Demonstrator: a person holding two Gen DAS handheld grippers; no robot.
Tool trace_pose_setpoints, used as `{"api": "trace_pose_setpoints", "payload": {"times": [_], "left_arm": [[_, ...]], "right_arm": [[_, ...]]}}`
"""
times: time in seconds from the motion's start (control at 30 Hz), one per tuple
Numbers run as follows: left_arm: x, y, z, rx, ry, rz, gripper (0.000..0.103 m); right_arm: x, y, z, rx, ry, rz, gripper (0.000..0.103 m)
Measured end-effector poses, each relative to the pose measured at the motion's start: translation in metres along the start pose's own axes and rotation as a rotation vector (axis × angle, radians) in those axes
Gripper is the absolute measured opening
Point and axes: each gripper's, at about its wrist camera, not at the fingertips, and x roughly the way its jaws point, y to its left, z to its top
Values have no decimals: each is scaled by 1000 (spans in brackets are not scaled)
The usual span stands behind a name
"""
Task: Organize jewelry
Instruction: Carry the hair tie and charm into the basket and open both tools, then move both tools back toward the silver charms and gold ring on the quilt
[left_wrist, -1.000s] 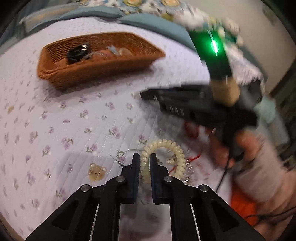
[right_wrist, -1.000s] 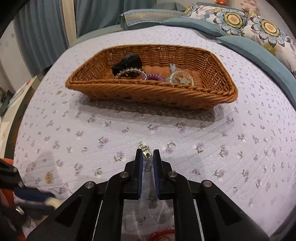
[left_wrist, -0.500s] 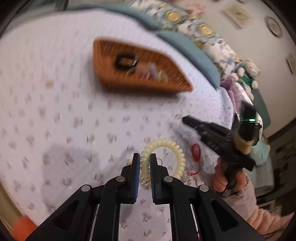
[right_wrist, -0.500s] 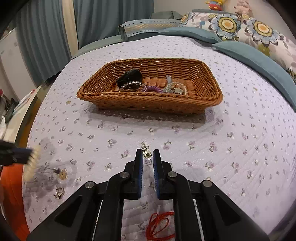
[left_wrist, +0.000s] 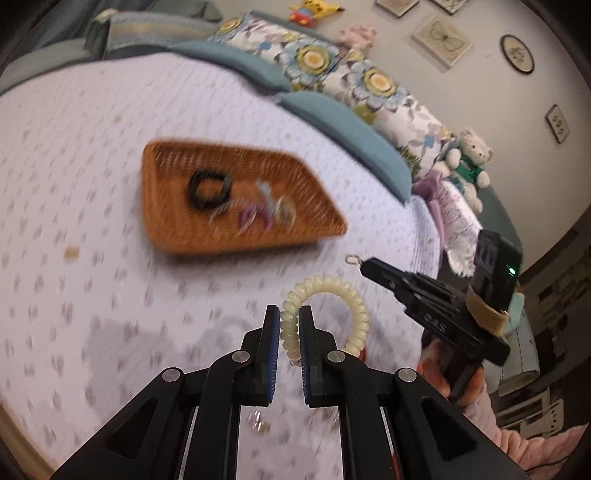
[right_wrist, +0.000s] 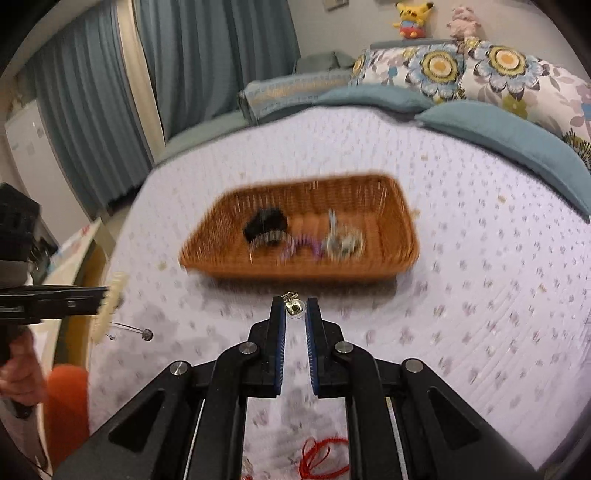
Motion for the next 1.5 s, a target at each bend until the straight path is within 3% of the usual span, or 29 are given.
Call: {"api": "trace_pose_setpoints", "payload": {"times": [0.23,0.47,0.87,1.23,1.33,1.4,1.5], "left_arm": [[19,-7,66,48,-92,17,10],[62,15,114,42,-153,94,10],[124,66,99,22,-87,229,10],[133,64,93,50,-81,218,11],[130,65,93,42,-82,189,19],[126,63,93,55,-99,204,28],[119,57,93,71,-112,200,29]], "right_arm": [[-9,-6,59,-19,-114,-13,13],[48,-26,92,5,-81,-31,13],[135,-55,75,87,73,-67,13],[148,-61,68,101,111,-86,14],[148,-63,69,116,118,-67,14],[147,-64,69,120,118,-59,23],[142,-61,69,115,109,-50,34]]}}
